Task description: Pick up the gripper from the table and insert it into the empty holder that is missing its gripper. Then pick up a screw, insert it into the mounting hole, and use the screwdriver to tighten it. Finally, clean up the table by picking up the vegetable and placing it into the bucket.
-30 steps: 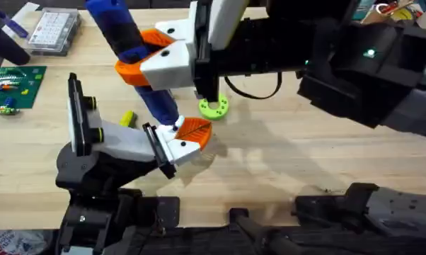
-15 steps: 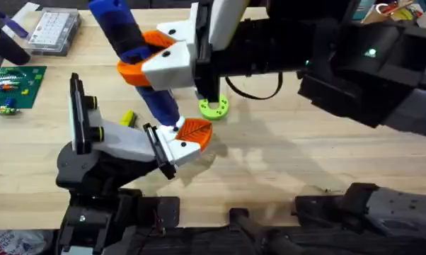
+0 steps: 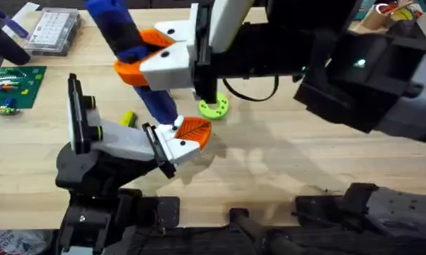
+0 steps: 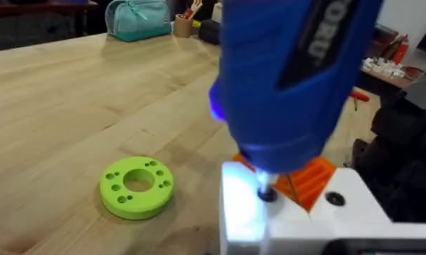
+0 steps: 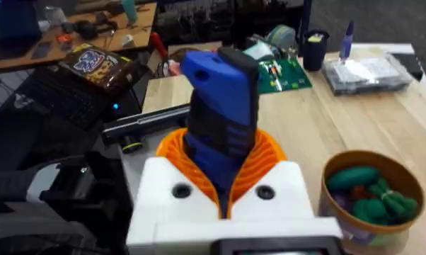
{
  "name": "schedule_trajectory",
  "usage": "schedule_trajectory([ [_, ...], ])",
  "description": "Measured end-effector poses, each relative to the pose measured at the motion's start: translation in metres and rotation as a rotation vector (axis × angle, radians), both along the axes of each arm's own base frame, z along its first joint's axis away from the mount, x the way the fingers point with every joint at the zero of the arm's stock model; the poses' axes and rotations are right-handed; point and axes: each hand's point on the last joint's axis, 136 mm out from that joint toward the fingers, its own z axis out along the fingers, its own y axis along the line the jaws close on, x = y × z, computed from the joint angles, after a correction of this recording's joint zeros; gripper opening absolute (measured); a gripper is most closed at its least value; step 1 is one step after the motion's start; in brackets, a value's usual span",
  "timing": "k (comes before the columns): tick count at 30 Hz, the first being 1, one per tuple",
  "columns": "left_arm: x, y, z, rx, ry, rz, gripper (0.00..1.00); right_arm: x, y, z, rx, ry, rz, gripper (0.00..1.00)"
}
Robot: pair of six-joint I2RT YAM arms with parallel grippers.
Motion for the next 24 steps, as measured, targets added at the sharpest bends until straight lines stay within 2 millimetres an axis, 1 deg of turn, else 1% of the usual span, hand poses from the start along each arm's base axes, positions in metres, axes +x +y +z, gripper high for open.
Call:
schedule_trajectory([
  [5, 0.0, 0.0, 0.0, 0.002, -0.003, -0.001, 0.012, 0.005, -0.001, 0.03, 0.089, -0.055, -0.009, 0.026],
  [11, 0.0, 0.0, 0.0, 0.003, -0.006, -0.001, 0.012, 0.019, -0.01, 0.073, 0.154, -0.109, -0.046, 0.026],
  [13, 0.0, 0.0, 0.0, 0.003, -0.006, -0.001, 0.012, 0.023, -0.013, 0.083, 0.148, -0.118, -0.058, 0.026],
  [16, 0.0, 0.0, 0.0, 0.003, -0.006, -0.001, 0.012, 0.028, -0.018, 0.082, 0.095, -0.122, -0.075, 0.026],
  [20, 0.0, 0.0, 0.0, 0.003, -0.006, -0.001, 0.012, 0.037, -0.028, 0.066, -0.043, -0.149, -0.1, 0.026],
  [22, 0.0, 0.0, 0.0, 0.003, -0.006, -0.001, 0.012, 0.046, -0.037, 0.059, -0.108, -0.191, -0.132, 0.026],
  [24, 0.0, 0.0, 0.0, 0.003, -0.006, -0.001, 0.012, 0.06, -0.047, 0.053, -0.174, -0.252, -0.194, 0.026],
])
